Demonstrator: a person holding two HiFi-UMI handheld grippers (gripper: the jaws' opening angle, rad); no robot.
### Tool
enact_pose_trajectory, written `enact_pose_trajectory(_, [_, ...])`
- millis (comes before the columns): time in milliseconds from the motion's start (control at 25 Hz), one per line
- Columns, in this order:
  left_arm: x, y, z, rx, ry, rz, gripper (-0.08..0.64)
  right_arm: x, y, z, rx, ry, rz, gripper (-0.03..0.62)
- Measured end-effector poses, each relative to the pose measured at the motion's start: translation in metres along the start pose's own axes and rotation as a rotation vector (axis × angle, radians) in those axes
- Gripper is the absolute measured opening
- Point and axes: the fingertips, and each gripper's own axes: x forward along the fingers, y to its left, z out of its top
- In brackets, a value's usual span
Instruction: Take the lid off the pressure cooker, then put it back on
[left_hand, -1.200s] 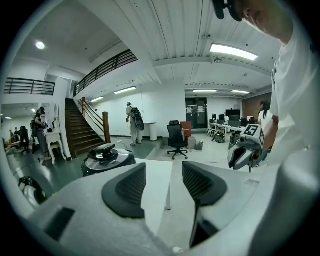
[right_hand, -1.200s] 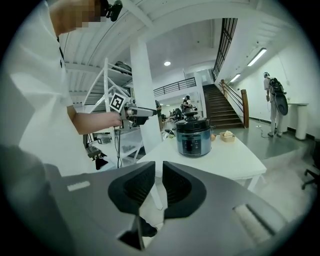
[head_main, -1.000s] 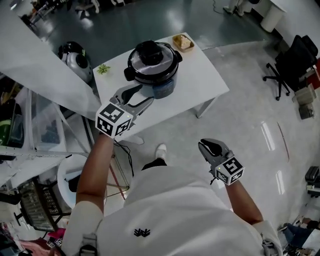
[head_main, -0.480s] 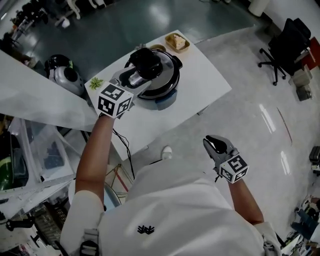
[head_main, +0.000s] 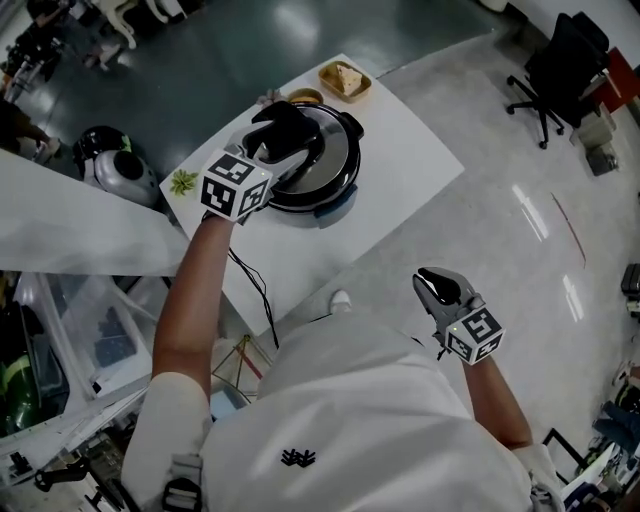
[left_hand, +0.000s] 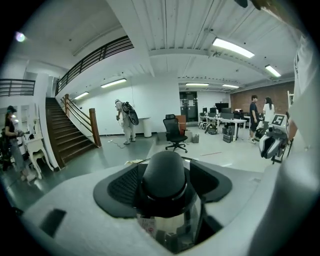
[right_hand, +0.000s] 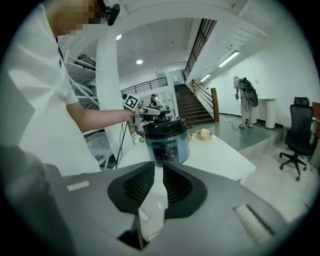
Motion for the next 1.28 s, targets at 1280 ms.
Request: enact_pose_trajectory(1280, [0.023,-0.003,-0.01,0.07,0.104,-0.065,0.287,0.003,-0.001,-0.011,0.029,0.024,-0.041,0.063])
